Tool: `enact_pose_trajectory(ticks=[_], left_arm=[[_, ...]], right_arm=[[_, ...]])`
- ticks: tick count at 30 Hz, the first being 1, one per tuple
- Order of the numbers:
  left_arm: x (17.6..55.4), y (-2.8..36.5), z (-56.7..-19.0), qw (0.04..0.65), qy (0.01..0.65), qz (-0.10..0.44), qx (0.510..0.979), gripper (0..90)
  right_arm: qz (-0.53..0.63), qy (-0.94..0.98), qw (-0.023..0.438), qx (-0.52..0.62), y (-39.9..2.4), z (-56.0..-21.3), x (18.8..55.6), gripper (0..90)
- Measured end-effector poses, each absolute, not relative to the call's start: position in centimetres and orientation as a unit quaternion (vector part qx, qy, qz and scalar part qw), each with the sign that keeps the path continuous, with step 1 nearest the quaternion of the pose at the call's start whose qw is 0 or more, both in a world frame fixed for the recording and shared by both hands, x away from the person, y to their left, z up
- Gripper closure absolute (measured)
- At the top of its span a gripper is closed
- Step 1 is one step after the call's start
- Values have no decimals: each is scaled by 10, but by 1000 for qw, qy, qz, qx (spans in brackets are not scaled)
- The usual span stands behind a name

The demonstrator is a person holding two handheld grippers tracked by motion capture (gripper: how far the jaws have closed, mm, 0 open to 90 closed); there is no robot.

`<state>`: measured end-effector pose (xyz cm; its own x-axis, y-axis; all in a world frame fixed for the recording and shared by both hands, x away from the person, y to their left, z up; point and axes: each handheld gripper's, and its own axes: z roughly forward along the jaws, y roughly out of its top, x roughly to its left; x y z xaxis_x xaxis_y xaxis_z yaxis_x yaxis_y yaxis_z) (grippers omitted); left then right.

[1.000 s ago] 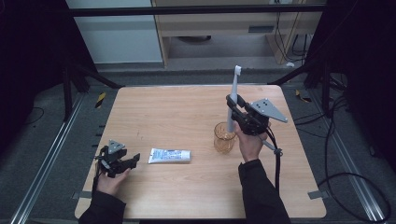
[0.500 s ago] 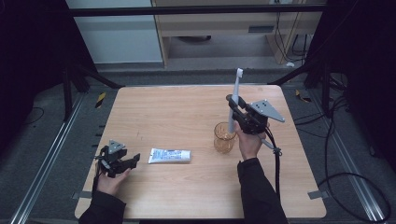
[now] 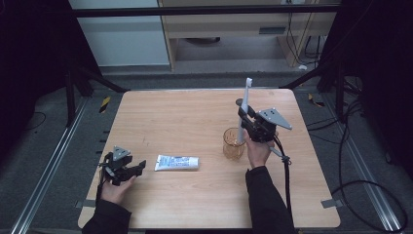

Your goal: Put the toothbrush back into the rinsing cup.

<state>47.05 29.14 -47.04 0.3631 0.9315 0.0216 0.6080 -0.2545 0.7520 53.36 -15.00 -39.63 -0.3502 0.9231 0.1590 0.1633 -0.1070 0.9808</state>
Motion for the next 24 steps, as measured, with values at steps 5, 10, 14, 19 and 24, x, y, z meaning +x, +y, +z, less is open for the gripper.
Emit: enact_pose_trajectory(ticks=[5, 10, 14, 19, 24], left_arm=[[470, 291, -470, 334, 509, 241, 756, 389], [470, 291, -470, 335, 509, 241, 756, 389], [470, 291, -470, 335, 508, 241, 756, 389], [470, 291, -470, 335, 509, 241, 756, 389], [470, 290, -470, 336, 508, 242, 756, 389]], right_arm=[[572, 588, 325, 469, -149, -404, 533, 674], [568, 594, 318, 472, -149, -410, 532, 673], [560, 604, 316, 471, -146, -413, 532, 673], [552, 612, 313, 472, -143, -415, 531, 673], [546, 618, 307, 475, -143, -417, 530, 673]])
